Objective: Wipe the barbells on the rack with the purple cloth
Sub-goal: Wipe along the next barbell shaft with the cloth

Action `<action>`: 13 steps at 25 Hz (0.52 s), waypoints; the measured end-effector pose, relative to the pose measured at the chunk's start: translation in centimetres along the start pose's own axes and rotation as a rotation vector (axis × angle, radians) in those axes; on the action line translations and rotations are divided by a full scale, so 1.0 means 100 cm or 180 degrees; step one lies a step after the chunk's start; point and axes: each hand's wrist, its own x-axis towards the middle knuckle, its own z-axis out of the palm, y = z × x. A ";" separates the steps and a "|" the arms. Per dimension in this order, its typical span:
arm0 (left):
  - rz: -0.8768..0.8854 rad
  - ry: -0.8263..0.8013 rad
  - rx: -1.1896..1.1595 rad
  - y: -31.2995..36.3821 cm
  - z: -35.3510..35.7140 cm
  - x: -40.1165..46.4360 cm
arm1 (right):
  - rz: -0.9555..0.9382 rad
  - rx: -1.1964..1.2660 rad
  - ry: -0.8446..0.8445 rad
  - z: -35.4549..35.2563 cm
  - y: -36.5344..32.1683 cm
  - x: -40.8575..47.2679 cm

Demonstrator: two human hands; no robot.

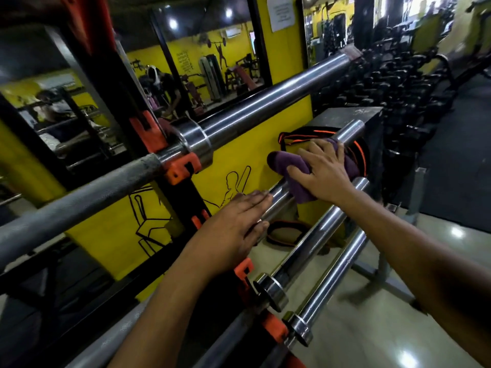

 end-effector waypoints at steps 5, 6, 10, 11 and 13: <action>-0.0050 -0.0012 0.0126 -0.005 -0.015 -0.041 | -0.0122 0.0667 0.0060 -0.024 -0.030 -0.006; -0.0068 -0.0018 0.0220 -0.005 -0.016 -0.047 | -0.0256 0.0535 0.0023 -0.021 -0.049 -0.012; -0.0222 0.0020 0.0267 0.000 -0.015 -0.053 | -0.0765 -0.0330 -0.0840 -0.014 -0.105 -0.028; -0.0271 0.0038 0.0181 0.000 -0.015 -0.051 | -0.0707 -0.0520 -0.1218 -0.022 -0.110 -0.015; -0.0296 0.0038 0.0038 0.001 -0.016 -0.052 | -0.0614 -0.0837 -0.2119 -0.029 -0.117 0.016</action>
